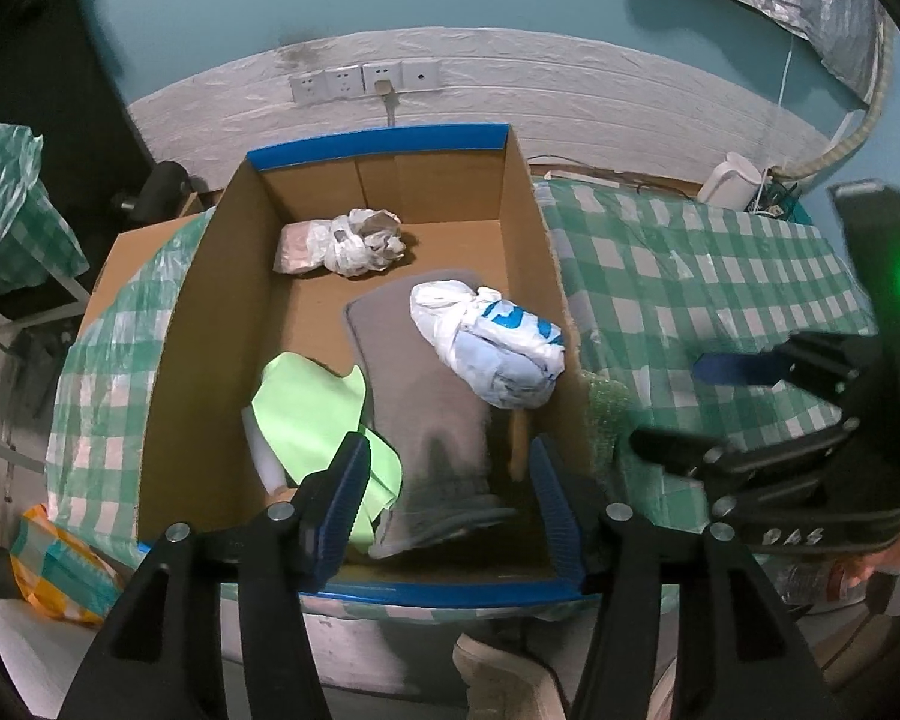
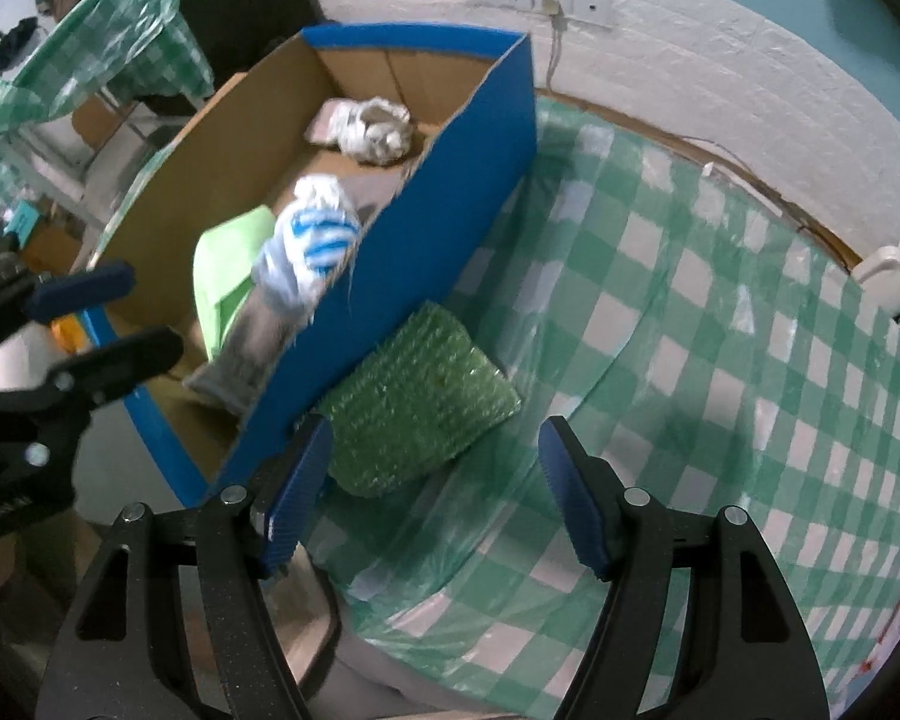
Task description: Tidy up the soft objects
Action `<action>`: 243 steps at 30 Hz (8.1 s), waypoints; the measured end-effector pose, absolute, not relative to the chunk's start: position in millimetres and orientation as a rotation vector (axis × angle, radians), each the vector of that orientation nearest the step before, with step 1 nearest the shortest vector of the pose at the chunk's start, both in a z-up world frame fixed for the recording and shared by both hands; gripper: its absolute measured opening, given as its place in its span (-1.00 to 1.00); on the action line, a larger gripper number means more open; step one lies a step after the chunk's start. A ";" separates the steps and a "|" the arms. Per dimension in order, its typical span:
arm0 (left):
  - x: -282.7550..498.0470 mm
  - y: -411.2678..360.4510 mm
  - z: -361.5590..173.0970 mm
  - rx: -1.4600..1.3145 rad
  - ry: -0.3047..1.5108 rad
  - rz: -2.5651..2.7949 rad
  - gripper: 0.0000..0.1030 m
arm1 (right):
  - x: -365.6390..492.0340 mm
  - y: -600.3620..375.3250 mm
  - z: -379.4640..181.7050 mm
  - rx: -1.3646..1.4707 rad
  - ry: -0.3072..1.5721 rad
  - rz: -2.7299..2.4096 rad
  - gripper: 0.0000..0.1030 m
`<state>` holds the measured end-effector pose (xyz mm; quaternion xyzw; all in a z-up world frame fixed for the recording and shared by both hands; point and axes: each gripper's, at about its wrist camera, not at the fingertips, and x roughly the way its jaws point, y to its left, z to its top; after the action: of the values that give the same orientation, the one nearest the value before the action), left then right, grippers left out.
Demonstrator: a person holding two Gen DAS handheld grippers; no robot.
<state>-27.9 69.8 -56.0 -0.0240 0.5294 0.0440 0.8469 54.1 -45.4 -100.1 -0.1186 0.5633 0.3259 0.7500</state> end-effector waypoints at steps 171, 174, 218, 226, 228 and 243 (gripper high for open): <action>-36.7 -3.6 -2.5 0.106 0.960 0.127 0.74 | 30.3 -142.3 9.5 -0.049 0.904 0.600 0.17; -36.0 -6.6 -3.3 0.113 0.959 0.130 0.74 | 30.8 -141.6 8.6 -0.049 0.906 0.599 0.17; -34.0 -12.8 -10.2 0.134 0.981 0.133 0.74 | 28.9 -155.2 3.3 -0.036 0.923 0.588 0.17; -33.5 -13.5 -10.3 0.134 0.982 0.133 0.74 | 28.9 -156.4 2.7 -0.037 0.924 0.589 0.17; -33.6 -13.3 -10.6 0.134 0.983 0.132 0.74 | 28.9 -155.7 2.9 -0.037 0.924 0.589 0.17; -32.7 -15.6 -11.3 0.138 0.981 0.131 0.74 | 29.0 -157.0 2.1 -0.035 0.924 0.588 0.17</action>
<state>-32.7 -15.6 -11.3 0.0661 0.4702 0.0630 0.8778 29.0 -157.0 2.1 -0.0166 0.4392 0.2794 0.8537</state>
